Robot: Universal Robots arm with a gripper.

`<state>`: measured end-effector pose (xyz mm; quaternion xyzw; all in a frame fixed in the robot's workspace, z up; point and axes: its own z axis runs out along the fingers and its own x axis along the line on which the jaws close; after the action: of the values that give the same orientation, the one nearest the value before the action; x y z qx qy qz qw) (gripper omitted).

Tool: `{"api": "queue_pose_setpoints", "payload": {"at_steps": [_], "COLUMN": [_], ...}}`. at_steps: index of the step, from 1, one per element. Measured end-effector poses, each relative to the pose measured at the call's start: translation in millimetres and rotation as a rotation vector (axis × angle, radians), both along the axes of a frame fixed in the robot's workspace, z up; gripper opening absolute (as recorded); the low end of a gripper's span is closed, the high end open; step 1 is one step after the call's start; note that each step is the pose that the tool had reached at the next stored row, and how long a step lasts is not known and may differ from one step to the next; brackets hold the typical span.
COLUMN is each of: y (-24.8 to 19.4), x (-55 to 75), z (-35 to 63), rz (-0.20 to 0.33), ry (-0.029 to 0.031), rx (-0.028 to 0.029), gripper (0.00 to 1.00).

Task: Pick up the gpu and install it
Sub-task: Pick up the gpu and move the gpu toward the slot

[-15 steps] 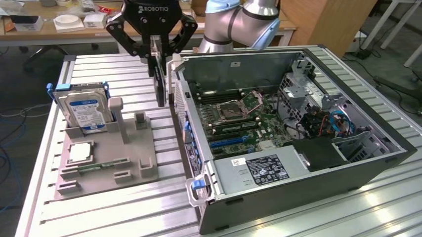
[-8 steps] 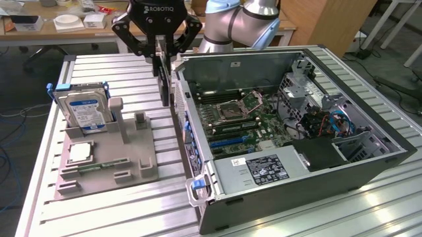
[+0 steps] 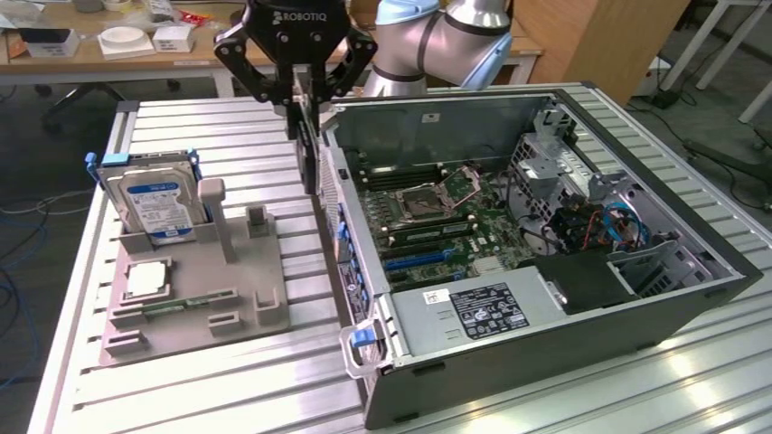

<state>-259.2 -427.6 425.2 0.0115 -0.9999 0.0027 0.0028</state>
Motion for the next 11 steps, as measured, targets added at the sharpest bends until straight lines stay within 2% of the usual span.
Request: {"api": "queue_pose_setpoints", "payload": {"at_steps": [3,4,11], "y": [0.0,0.0,0.0], "x": [3.1,17.7,28.0], "z": [-0.2,-0.5,-0.8], "rz": [0.0,0.0,0.0], "ry": [-0.0001,-0.0001,0.0], "rx": [0.0001,0.0,0.0001], "gripper": [0.26,0.26,0.26]}}
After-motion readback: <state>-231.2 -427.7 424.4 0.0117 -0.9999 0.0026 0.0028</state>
